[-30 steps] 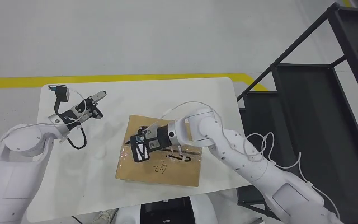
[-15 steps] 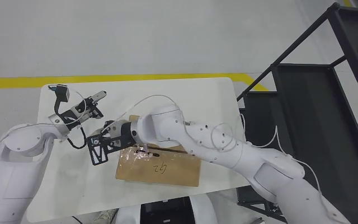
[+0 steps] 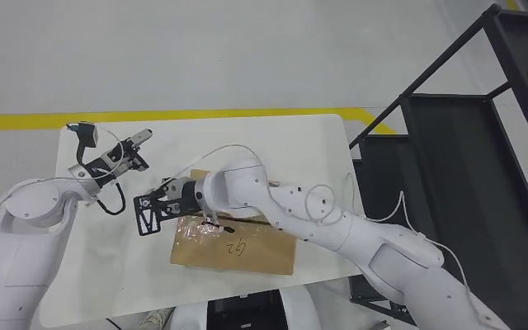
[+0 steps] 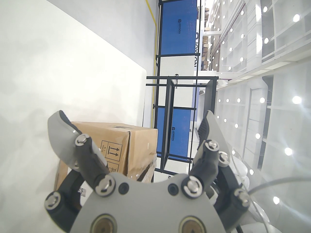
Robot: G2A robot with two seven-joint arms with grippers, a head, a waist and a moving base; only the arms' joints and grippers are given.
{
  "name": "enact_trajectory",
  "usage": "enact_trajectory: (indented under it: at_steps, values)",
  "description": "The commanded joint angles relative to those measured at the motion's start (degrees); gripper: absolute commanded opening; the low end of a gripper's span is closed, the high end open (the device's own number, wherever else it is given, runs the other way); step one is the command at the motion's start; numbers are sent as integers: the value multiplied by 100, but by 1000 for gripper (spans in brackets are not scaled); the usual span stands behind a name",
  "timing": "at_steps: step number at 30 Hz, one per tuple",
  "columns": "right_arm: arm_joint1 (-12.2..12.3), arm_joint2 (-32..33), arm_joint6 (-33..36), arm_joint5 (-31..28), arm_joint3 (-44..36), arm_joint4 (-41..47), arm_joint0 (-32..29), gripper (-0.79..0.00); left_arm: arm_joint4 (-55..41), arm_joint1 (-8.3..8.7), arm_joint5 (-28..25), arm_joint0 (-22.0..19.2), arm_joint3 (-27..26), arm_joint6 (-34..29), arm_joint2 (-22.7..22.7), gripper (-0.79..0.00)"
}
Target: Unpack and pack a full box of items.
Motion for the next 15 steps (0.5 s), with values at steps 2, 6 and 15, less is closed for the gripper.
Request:
enact_trajectory:
  at_steps: [2, 6, 15]
  values:
    - [164, 395, -56, -263, -139, -8, -242, -785, -78, 2, -1, 135, -145, 68, -88, 0]
    - [425, 932, 159, -616, -452, -63, -774, -785, -446, -4, -101, 313, -151, 398, -379, 0]
    - [971, 2147, -272, -1780, -1420, -122, -2263, -785, -443, 20, -96, 498, -249, 208, -643, 0]
